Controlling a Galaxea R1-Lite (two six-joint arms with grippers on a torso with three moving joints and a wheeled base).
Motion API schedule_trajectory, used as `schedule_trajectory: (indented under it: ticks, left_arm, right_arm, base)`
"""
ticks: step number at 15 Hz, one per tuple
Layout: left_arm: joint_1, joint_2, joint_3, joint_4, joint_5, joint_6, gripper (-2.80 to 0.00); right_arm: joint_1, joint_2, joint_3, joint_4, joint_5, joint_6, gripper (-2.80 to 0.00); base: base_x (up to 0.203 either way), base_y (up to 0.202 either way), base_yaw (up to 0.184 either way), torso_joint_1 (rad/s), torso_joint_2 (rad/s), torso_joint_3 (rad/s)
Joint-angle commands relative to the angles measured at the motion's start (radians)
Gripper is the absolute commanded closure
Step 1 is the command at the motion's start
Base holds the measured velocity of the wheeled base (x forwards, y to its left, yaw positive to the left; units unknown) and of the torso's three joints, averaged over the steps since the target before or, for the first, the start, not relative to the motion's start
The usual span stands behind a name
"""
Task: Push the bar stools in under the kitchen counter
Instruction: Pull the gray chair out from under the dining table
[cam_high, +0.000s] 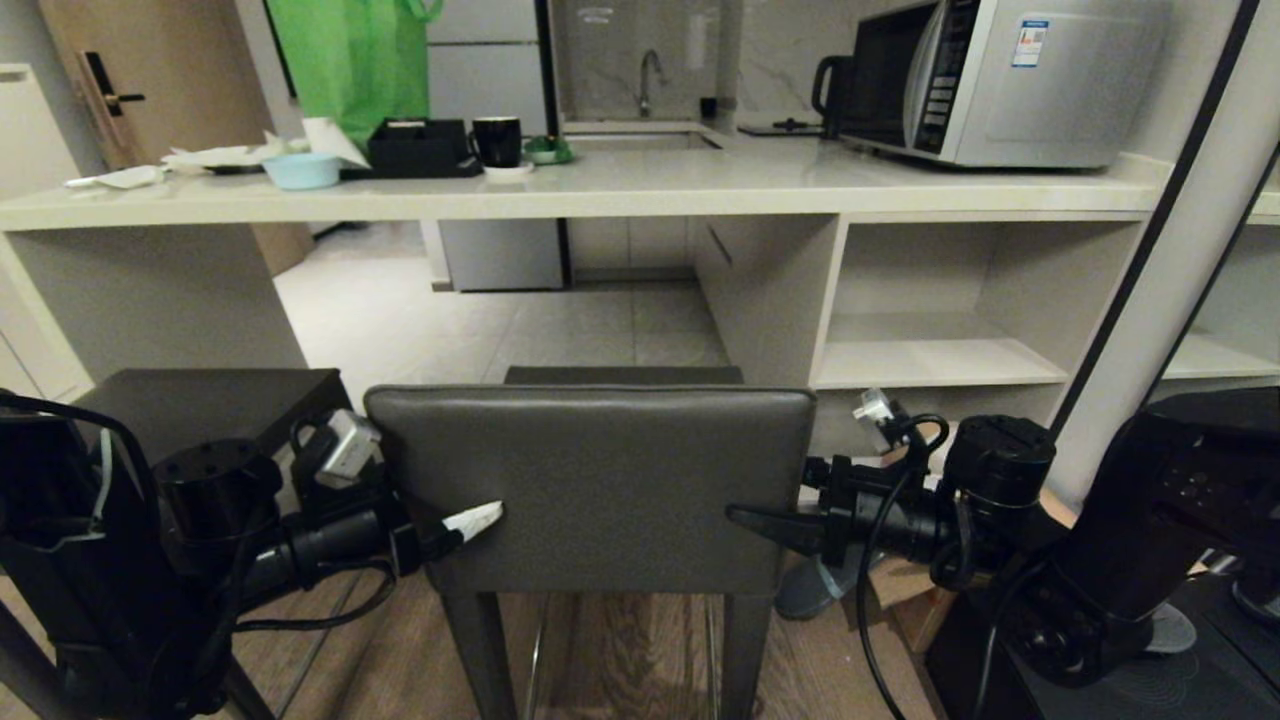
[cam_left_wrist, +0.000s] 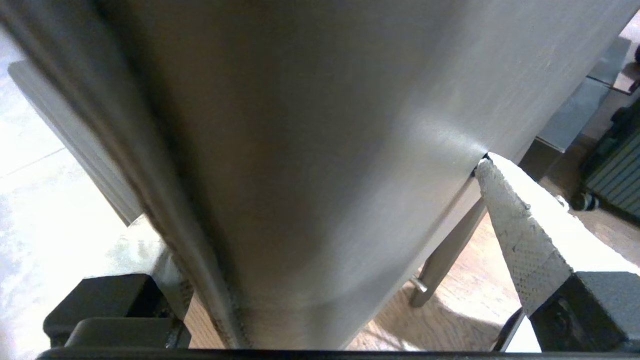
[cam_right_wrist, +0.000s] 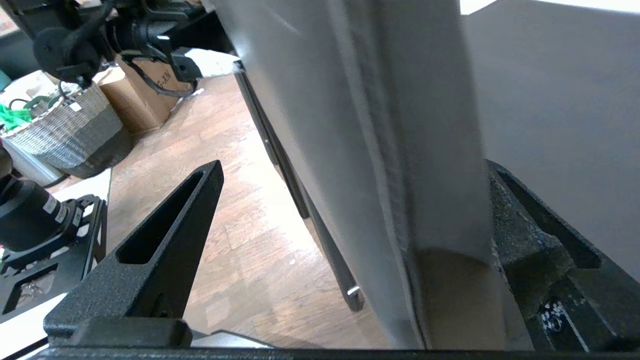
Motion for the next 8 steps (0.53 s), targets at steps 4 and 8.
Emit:
schedule_trajectory:
  ticks: [4,8]
  left_arm:
    - [0.039,-0.030,0.043,-0.007,0.000,-0.005,-2.80]
    - [0.147,-0.057,0.134,-0.007,-0.013,-0.008,-2.80]
  right_arm:
    - [-0.027,-0.033,0.057,-0.005,0.001,-0.001,-2.80]
    - [-0.175,-0.077,0.160,-0.005,0.019,-0.026,-2.80]
  base:
    - [0.000,0.000,0.000,0.000,0.00,0.000]
    - [0.000,0.000,0.000,0.000,0.00,0.000]
